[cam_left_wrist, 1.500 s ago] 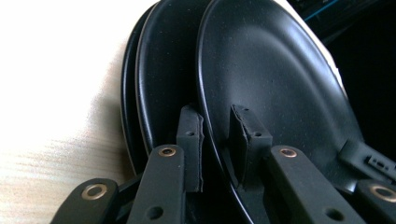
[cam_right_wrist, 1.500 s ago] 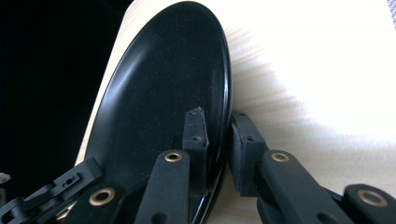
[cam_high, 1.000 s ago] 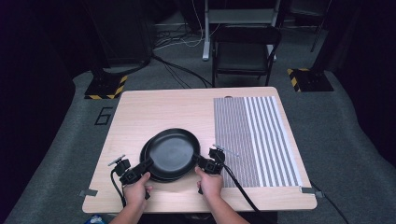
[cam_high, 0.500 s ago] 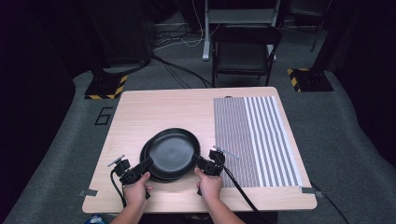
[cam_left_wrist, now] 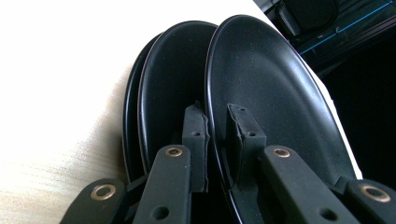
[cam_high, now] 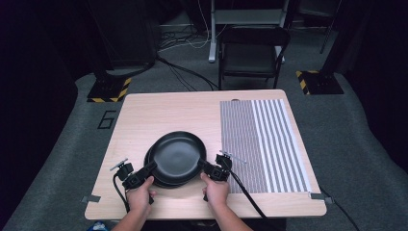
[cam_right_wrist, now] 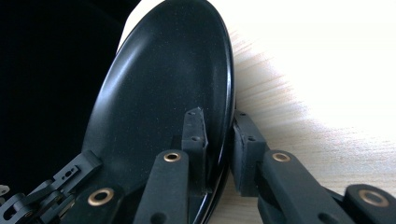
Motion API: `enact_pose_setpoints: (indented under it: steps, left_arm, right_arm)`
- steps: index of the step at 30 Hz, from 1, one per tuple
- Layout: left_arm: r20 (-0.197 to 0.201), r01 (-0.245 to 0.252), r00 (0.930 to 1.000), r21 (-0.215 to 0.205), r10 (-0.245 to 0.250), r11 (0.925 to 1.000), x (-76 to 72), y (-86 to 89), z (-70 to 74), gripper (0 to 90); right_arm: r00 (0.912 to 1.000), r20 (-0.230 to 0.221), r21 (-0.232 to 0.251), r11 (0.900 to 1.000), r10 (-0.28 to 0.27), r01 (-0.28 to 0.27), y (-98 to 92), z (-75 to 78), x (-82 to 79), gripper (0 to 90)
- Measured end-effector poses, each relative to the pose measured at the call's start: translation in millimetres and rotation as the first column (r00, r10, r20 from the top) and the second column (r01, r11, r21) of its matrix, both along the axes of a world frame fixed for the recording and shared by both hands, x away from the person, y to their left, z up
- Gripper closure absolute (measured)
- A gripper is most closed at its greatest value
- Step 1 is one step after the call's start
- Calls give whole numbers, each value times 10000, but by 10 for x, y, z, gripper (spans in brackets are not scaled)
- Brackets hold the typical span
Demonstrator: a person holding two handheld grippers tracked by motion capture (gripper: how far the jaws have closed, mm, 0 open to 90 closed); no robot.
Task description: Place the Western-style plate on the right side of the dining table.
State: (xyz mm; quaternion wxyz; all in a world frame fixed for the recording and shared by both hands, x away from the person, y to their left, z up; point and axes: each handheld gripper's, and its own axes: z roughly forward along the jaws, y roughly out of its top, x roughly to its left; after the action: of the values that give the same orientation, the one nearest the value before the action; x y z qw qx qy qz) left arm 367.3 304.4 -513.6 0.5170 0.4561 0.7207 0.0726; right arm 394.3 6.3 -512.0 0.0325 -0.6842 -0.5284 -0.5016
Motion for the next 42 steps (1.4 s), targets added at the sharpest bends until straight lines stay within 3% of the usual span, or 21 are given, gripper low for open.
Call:
enact_pose_setpoints:
  steps: [12,15,22,25,42]
  left_arm:
    - [108,65,9999,158,-67,9999,-2,28,71,785]
    - [392,-53,9992,42,51,10000,0,76,145,783]
    - [734,-268,9970,56,263,9996,16,157,282,785]
    - [711,-191,9973,107,183,9998,17,174,302,786]
    - [1007,103,9949,46,-107,9999,109,28,417,782]
  right_arm:
    - [9999,-35,145,9998,97,-97,11,21,1,778]
    - [9985,504,-28,9998,213,-212,44,140,14,780]
    - [9960,803,-9,9992,399,-400,138,274,69,780]
    - [9965,719,90,9991,417,-425,150,303,93,780]
    - [9946,1005,-48,9997,254,-251,4,461,134,780]
